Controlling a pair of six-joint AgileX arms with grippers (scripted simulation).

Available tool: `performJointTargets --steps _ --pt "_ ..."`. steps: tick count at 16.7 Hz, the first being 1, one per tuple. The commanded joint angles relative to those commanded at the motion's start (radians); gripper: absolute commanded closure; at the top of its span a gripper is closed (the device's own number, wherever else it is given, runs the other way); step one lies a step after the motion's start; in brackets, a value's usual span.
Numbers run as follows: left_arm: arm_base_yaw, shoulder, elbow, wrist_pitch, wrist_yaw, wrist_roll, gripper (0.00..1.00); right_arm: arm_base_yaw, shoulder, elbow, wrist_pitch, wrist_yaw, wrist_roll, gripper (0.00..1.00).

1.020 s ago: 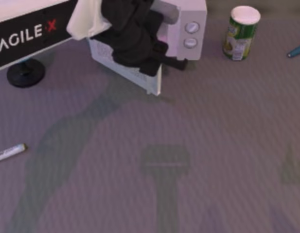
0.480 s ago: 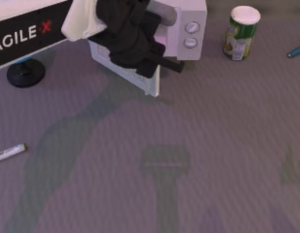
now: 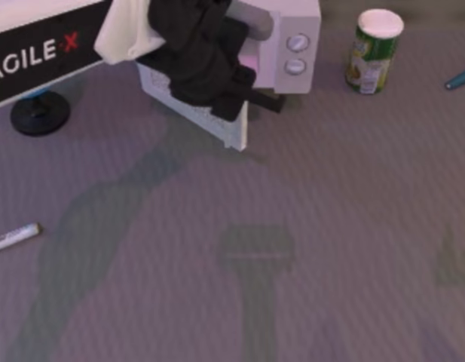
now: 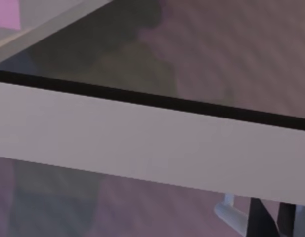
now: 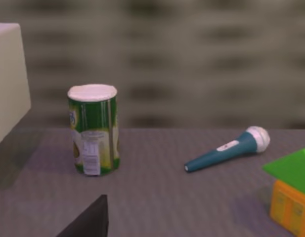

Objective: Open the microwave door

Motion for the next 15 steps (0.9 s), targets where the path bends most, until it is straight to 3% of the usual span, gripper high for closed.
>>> performJointTargets --steps 10,15 --pt "0.0 0.0 0.0 0.0 0.0 0.0 1.0 0.0 0.0 0.0 0.0 0.0 0.0 0.0" --pt "0.014 -0.027 -0.04 0.009 0.035 0.052 1.0 0.0 0.0 0.0 0.0 0.0 0.0 0.0"
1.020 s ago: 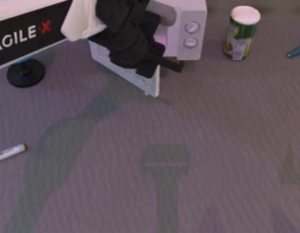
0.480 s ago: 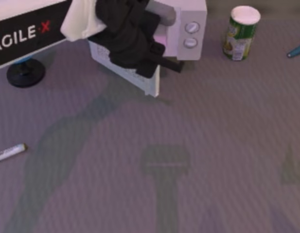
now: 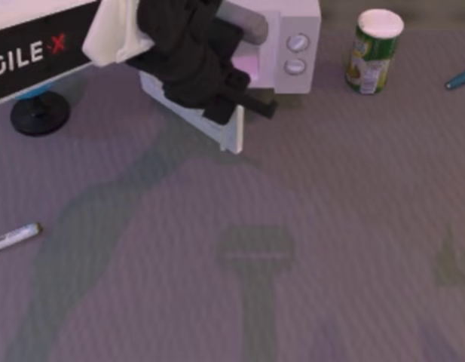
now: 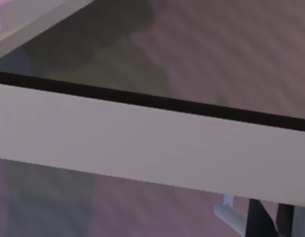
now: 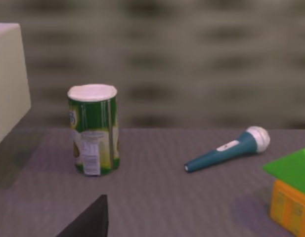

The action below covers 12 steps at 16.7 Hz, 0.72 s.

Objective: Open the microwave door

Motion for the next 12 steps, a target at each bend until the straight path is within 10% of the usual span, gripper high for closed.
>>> performJointTargets --steps 12 --pt "0.031 -0.045 -0.058 0.011 0.049 0.092 1.0 0.0 0.0 0.0 0.0 0.0 0.0 0.0"
